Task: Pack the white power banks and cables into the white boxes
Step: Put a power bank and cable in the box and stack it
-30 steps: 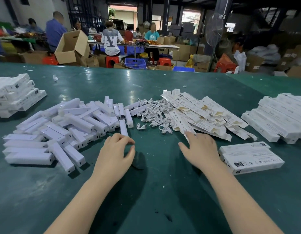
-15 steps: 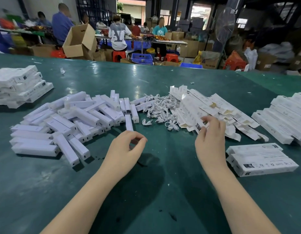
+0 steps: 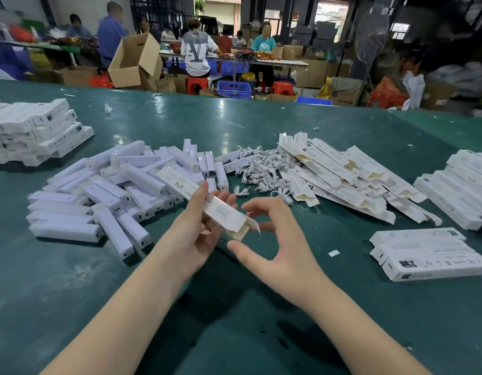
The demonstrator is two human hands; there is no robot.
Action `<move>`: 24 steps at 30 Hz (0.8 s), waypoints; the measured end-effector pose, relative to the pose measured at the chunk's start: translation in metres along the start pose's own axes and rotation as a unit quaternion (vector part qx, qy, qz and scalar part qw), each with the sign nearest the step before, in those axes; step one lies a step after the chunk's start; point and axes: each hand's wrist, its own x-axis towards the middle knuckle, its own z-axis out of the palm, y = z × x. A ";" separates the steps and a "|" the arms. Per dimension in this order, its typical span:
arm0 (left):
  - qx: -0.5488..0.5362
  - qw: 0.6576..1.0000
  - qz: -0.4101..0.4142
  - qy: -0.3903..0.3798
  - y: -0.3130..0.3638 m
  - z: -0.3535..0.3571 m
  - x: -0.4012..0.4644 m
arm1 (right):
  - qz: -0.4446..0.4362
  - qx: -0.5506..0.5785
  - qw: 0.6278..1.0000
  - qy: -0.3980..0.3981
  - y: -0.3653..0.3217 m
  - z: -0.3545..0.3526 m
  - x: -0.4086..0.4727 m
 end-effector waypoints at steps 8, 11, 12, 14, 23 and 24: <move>0.050 0.998 -0.003 0.024 -0.005 0.002 0.000 | 0.106 0.080 0.991 -0.001 -0.002 0.005 0.000; 0.034 0.999 -0.003 0.033 -0.005 0.003 0.000 | 0.134 0.115 0.984 -0.006 0.000 0.004 0.000; 0.035 0.999 -0.002 0.032 -0.005 0.003 -0.001 | 0.156 0.152 0.976 -0.012 0.000 0.004 0.000; 0.042 0.999 0.001 0.029 -0.005 0.004 -0.002 | 0.193 0.248 0.949 -0.019 0.001 0.005 0.001; 0.032 0.999 -0.028 -0.024 -0.003 0.006 -0.006 | 0.168 0.204 0.964 0.007 0.008 0.003 0.002; 0.033 0.999 -0.032 -0.024 -0.003 0.006 -0.006 | 0.145 0.145 0.979 0.006 0.008 0.003 0.001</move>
